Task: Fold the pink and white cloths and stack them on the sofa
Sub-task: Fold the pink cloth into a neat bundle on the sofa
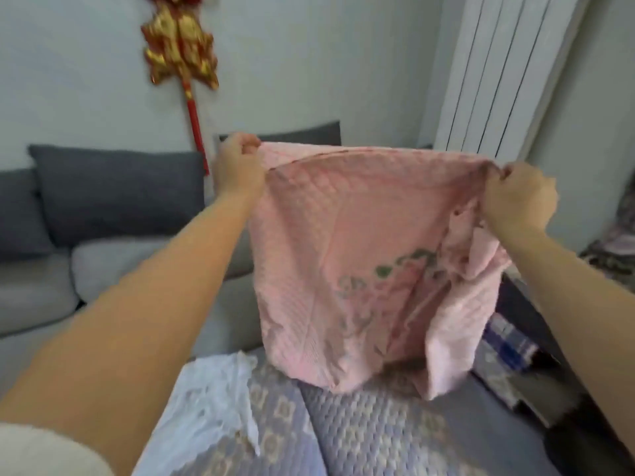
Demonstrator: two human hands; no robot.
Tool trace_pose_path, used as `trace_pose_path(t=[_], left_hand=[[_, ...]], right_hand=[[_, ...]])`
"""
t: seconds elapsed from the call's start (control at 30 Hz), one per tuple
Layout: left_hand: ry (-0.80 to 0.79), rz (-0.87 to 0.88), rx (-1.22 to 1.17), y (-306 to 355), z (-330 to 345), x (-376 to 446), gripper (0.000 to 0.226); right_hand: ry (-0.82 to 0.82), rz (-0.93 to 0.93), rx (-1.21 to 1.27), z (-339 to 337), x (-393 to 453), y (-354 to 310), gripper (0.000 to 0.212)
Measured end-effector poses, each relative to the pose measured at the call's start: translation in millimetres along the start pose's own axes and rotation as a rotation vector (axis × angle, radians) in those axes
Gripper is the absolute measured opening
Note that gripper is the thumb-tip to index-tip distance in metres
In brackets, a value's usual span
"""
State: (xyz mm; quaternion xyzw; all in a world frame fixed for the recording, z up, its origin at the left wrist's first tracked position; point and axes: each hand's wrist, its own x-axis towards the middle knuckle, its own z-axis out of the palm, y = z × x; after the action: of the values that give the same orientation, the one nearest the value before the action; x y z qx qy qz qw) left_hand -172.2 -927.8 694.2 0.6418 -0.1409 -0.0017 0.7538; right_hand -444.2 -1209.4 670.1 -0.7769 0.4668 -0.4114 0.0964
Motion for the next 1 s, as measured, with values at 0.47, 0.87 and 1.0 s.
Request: trace_pose_path(t=[0.47, 0.87, 1.0], left_hand=[[0.025, 0.323, -0.802, 240, 33, -2, 0.022], [0.099, -0.039, -0.375, 128, 114, 97, 0.029], [-0.027, -0.142, -0.43, 91, 139, 106, 0.035]], right_hand=[[0.561, -0.15, 0.219, -186, 75, -117, 0.038], [-0.062, -0.03, -0.128, -106, 142, -66, 0.043], [0.033, -0.002, -0.186, -67, 145, -42, 0.021]])
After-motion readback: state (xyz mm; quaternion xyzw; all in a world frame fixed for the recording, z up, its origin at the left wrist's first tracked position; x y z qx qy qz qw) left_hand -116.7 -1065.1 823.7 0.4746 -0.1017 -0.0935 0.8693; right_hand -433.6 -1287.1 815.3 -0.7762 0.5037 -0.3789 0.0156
